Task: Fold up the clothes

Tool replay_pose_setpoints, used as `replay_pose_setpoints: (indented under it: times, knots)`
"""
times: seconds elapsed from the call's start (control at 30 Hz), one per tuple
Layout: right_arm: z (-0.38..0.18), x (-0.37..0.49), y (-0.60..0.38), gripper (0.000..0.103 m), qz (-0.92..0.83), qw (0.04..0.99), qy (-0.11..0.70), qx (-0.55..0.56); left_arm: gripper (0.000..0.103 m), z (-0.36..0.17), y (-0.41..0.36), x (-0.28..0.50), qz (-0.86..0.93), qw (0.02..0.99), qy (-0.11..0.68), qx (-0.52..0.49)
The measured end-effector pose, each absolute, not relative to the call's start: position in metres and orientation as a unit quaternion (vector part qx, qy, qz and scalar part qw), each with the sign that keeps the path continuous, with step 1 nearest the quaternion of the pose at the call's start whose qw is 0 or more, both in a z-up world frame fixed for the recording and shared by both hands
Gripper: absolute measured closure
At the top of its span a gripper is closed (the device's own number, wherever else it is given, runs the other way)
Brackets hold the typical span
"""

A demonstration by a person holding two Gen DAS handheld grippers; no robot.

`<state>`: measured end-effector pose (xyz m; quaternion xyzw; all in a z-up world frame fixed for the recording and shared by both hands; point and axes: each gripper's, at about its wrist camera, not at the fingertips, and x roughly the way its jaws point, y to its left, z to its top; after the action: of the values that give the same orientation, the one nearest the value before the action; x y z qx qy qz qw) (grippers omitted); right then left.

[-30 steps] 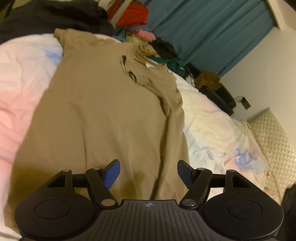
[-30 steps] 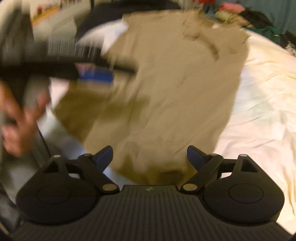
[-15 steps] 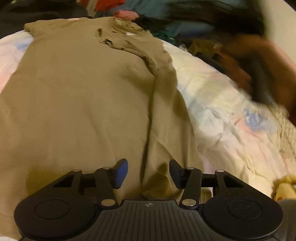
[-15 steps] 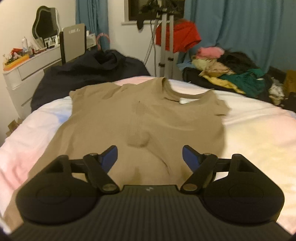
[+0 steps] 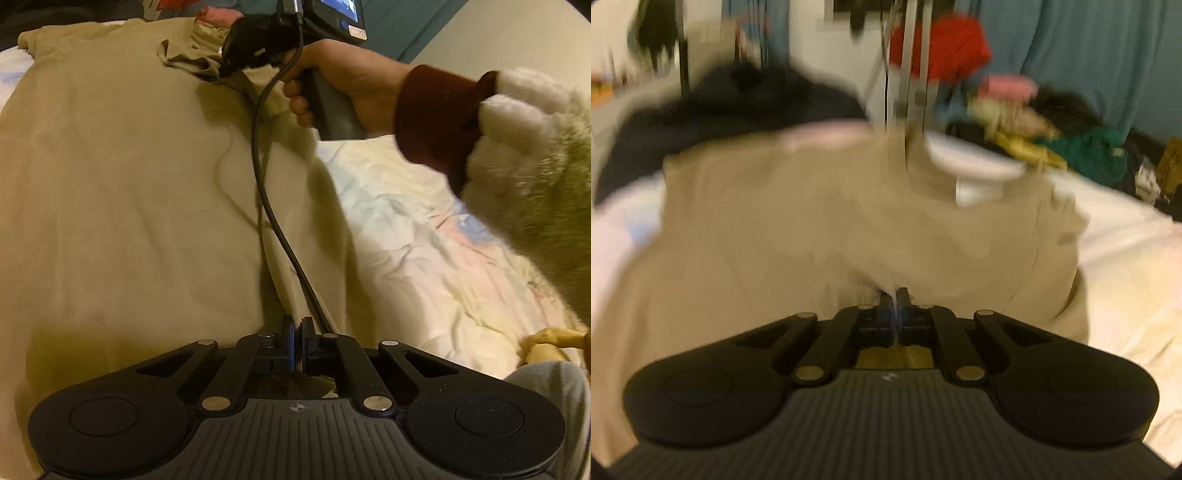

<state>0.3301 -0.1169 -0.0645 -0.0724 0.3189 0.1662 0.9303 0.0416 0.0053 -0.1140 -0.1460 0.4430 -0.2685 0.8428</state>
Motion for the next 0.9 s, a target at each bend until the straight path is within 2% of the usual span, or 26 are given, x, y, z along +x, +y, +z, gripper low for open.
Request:
replay_pose_setpoints:
  times: [0.1,0.2,0.43,0.47,0.53,0.57,0.6,0.63,0.67,0.7,0.8,0.9]
  knots:
    - [-0.045,0.324,-0.116,0.098,0.162,0.947,0.275,-0.038,0.1,-0.103,0.004,0.032,-0.274,0.846,0.429,-0.157]
    - [-0.04,0.336,-0.112,0.098,0.147,0.953,0.264,-0.025,0.1,-0.101,0.003,0.026,-0.276,0.845,0.429,-0.161]
    - [-0.072,0.358,-0.106,0.097,0.126,0.949,0.286,-0.03,0.099,-0.107,0.005,0.033,-0.253,0.846,0.443,-0.153]
    - [-0.073,0.357,-0.108,0.097,0.124,0.95,0.284,-0.019,0.096,-0.107,0.005,0.035,-0.25,0.848,0.443,-0.149]
    - [-0.072,0.356,-0.112,0.095,0.12,0.95,0.289,-0.002,0.081,-0.106,0.001,0.039,-0.242,0.852,0.443,-0.138]
    - [-0.071,0.355,-0.113,0.093,0.118,0.949,0.291,0.006,0.06,-0.106,-0.003,0.041,-0.236,0.855,0.442,-0.131]
    - [-0.068,0.352,-0.116,0.079,0.119,0.95,0.289,0.01,0.041,-0.104,-0.009,0.042,-0.229,0.862,0.436,-0.12]
    - [-0.063,0.346,-0.119,0.064,0.119,0.953,0.279,0.014,0.035,-0.101,-0.016,0.043,-0.22,0.87,0.428,-0.106]
    - [-0.059,0.34,-0.123,0.027,0.12,0.956,0.269,0.017,0.028,-0.098,-0.019,0.042,-0.211,0.879,0.418,-0.094]
    - [-0.053,0.331,-0.126,0.007,0.119,0.959,0.257,0.019,0.021,-0.094,-0.02,0.041,-0.205,0.886,0.408,-0.086]
    - [-0.035,0.305,-0.137,0.008,0.116,0.968,0.223,0.024,0.013,-0.086,-0.023,0.037,-0.19,0.902,0.381,-0.068]
    - [-0.016,0.274,-0.147,0.008,0.108,0.972,0.206,0.025,0.012,-0.079,-0.026,0.032,-0.18,0.914,0.359,-0.059]
